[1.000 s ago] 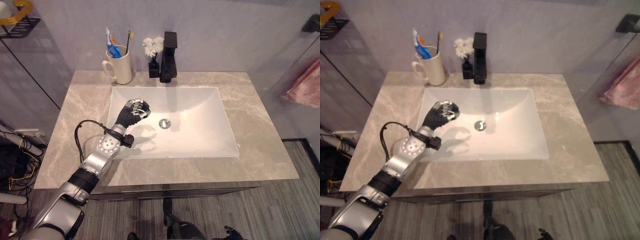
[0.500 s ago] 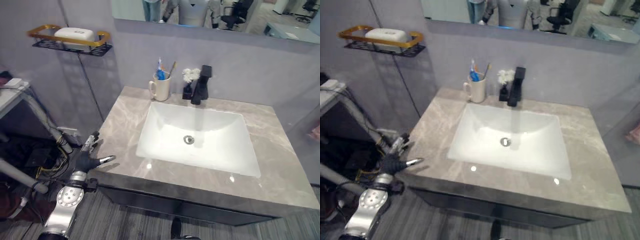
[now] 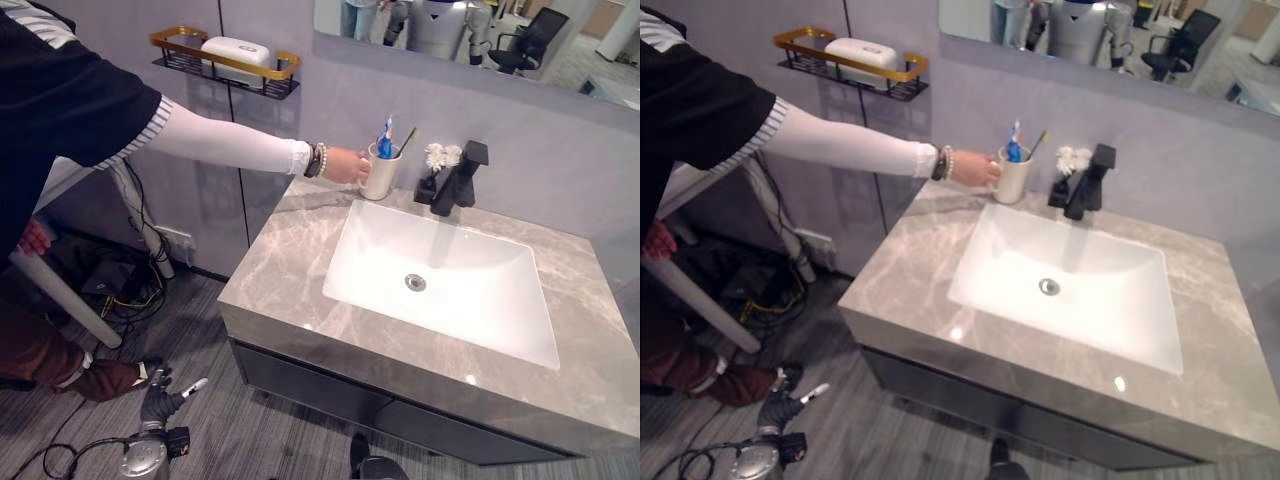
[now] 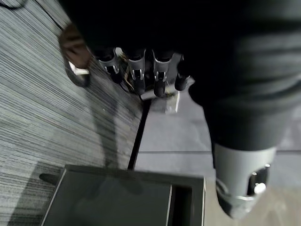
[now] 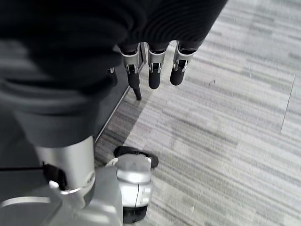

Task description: Put brush and paste in cup on sink, flatten towel.

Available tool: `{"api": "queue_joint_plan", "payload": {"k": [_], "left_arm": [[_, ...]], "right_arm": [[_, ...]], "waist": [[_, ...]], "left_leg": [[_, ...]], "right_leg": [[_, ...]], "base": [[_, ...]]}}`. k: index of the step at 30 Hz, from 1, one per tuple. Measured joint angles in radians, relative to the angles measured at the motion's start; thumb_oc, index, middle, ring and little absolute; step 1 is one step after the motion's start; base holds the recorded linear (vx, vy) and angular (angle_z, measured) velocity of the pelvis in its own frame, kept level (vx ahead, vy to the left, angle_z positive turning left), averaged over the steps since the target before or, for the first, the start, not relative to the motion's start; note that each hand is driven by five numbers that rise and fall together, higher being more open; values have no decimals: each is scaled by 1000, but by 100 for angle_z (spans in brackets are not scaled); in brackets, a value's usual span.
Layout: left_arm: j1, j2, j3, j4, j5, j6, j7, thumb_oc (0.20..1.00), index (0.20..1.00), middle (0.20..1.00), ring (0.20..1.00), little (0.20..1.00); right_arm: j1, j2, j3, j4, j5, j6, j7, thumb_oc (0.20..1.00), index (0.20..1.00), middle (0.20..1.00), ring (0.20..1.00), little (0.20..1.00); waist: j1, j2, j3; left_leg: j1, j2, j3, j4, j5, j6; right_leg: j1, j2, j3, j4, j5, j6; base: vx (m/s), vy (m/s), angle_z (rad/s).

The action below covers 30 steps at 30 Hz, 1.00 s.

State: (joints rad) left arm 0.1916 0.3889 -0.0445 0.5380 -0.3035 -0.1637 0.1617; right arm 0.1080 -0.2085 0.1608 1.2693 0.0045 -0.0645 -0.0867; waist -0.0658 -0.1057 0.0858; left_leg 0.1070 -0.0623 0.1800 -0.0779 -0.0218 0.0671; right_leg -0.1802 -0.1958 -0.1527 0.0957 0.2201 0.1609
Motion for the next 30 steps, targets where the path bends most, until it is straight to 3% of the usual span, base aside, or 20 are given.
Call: {"api": "queue_joint_plan", "payload": {"k": [1,2,3,5,6,7,8,9,11,12,18,23,30], "left_arm": [[7,-5,-7,-10,0,2,-6,1000,1000,1000,1000,1000],[6,-11,-7,-10,0,6,-12,1000,1000,1000,1000,1000],[-4,-40,-5,-12,0,17,-14,1000,1000,1000,1000,1000],[-4,-63,-12,-13,0,20,-19,1000,1000,1000,1000,1000],[-1,-63,-14,-13,0,24,-28,1000,1000,1000,1000,1000],[3,-59,-13,-13,0,30,-29,1000,1000,1000,1000,1000],[1,-55,-14,-12,1,33,-33,1000,1000,1000,1000,1000],[-3,-55,-16,-8,5,34,-37,1000,1000,1000,1000,1000],[-12,-65,-21,0,11,35,-42,1000,1000,1000,1000,1000],[-12,-67,-20,0,11,36,-41,1000,1000,1000,1000,1000],[-13,-74,-63,20,20,42,-49,1000,1000,1000,1000,1000],[-14,-74,-71,19,37,42,-49,1000,1000,1000,1000,1000],[-4,-76,-66,-19,48,41,-46,1000,1000,1000,1000,1000]], "right_arm": [[-8,1,0,-2,-1,-1,0,1000,1000,1000,1000,1000],[-9,3,0,-1,-1,0,-1,1000,1000,1000,1000,1000],[-21,7,0,15,-10,3,1,1000,1000,1000,1000,1000],[-25,7,0,45,-23,13,2,1000,1000,1000,1000,1000],[-21,5,0,48,-29,23,1,1000,1000,1000,1000,1000],[-20,3,-1,49,-29,23,1,1000,1000,1000,1000,1000],[-17,3,-1,48,-29,23,0,1000,1000,1000,1000,1000],[-14,1,-1,46,-29,23,0,1000,1000,1000,1000,1000],[-15,-15,-1,42,-28,22,-2,1000,1000,1000,1000,1000],[-16,-18,-1,38,-28,22,-2,1000,1000,1000,1000,1000],[0,-50,-3,30,-25,21,-13,1000,1000,1000,1000,1000],[3,-60,-2,33,-21,21,-22,1000,1000,1000,1000,1000],[2,-58,-1,16,-19,22,-23,1000,1000,1000,1000,1000]], "waist": [[3,13,12],[0,21,17],[1,46,26],[15,83,16],[25,78,4],[24,67,-2],[16,51,-12],[12,37,-21],[5,53,-41],[8,59,-45],[0,87,-70],[0,93,-75],[11,88,-83]], "left_leg": [[-4,10,20,7,-9,-1],[-6,13,22,10,-14,1],[0,40,50,3,-10,6],[-6,79,78,2,-11,1],[-4,92,109,3,-10,-5],[-4,89,114,2,-11,-15],[-4,84,115,1,-9,-22],[-2,80,118,0,-5,-31],[-2,104,147,3,-7,-57],[-1,106,151,3,-4,-62],[-3,133,161,3,1,-83],[-6,139,158,-15,5,-98],[-23,128,127,-18,10,-91]], "right_leg": [[6,9,-29,-20,22,-13],[13,11,-38,-39,29,-5],[17,19,-88,20,-61,-7],[1,59,-80,133,-136,-7],[28,63,-71,170,-208,12],[63,66,-54,108,-228,15],[101,74,-32,38,-228,12],[137,83,-17,-32,-223,-27],[154,124,10,-104,-186,-72],[163,126,12,-118,-173,-78],[180,160,28,-183,-142,-92],[177,162,31,-183,-140,-94],[176,150,4,-182,-142,-94]], "base": [[-110,11,-68],[-93,-27,-44],[-47,-55,-32],[-14,-87,-60],[14,-110,-73],[11,-104,-56],[16,-114,-21],[22,-125,-11],[23,-140,-40],[16,-103,-38],[9,-87,-9],[22,-22,-3],[16,25,11]]}}
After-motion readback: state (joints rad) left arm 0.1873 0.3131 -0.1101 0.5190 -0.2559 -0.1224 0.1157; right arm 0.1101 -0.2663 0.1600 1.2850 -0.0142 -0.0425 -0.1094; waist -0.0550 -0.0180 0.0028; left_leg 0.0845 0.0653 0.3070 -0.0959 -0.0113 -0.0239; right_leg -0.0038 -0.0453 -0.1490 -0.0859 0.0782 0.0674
